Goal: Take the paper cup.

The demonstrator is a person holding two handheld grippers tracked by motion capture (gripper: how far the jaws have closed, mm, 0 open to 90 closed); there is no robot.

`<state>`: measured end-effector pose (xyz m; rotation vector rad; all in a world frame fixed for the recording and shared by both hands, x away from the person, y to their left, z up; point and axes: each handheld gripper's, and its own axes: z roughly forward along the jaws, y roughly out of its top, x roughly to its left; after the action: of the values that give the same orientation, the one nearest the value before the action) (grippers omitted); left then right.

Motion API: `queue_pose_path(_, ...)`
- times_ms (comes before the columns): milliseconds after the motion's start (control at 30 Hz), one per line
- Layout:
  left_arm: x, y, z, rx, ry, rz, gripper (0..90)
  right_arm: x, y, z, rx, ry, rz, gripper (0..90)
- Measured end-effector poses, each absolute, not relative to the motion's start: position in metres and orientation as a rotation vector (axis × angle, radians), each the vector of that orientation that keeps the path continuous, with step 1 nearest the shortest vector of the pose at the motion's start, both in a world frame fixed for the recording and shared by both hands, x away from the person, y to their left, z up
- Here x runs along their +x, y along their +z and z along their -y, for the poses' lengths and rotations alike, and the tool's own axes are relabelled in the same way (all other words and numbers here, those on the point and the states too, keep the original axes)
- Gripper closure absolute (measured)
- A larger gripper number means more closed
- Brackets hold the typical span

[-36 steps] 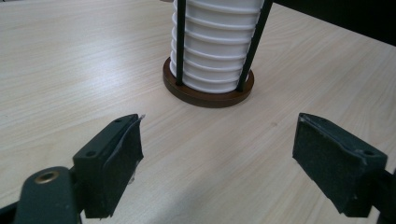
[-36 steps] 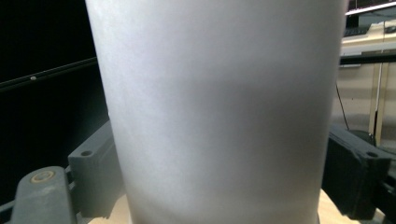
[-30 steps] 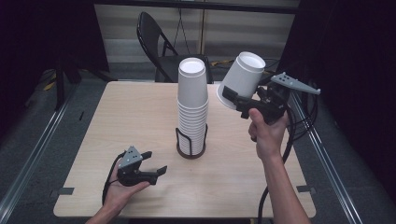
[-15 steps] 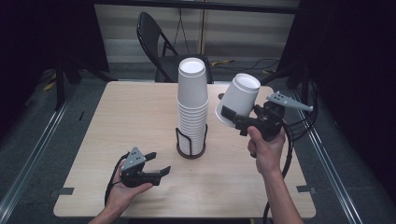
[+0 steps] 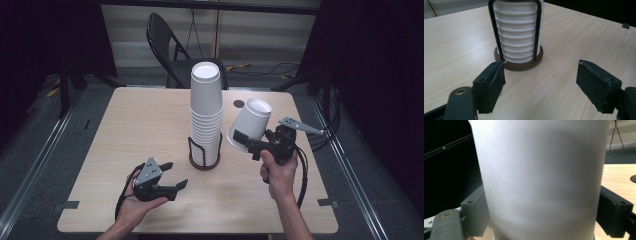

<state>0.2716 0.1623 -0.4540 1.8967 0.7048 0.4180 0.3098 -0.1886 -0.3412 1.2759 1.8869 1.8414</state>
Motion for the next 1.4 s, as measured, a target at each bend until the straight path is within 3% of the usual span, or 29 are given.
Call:
queue_pose_path(300, 0.273, -0.443, -0.149, 1.917, 0.352, -0.648, 24.8, 0.301, -0.355, 0.186, 1.305, 1.832, -1.914, 13.6)
queue_pose_path(667, 0.278, -0.434, -0.132, 1.860, 0.372, -0.594, 25.3, 0.294, -0.376, 0.176, 1.360, 1.878, -1.966, 13.6)
queue_pose_path(1400, 0.273, -0.449, -0.127, 1.754, 0.322, -0.613, 33.7, 0.285, -0.421, 0.162, 1.649, 2.110, -1.973, 13.7)
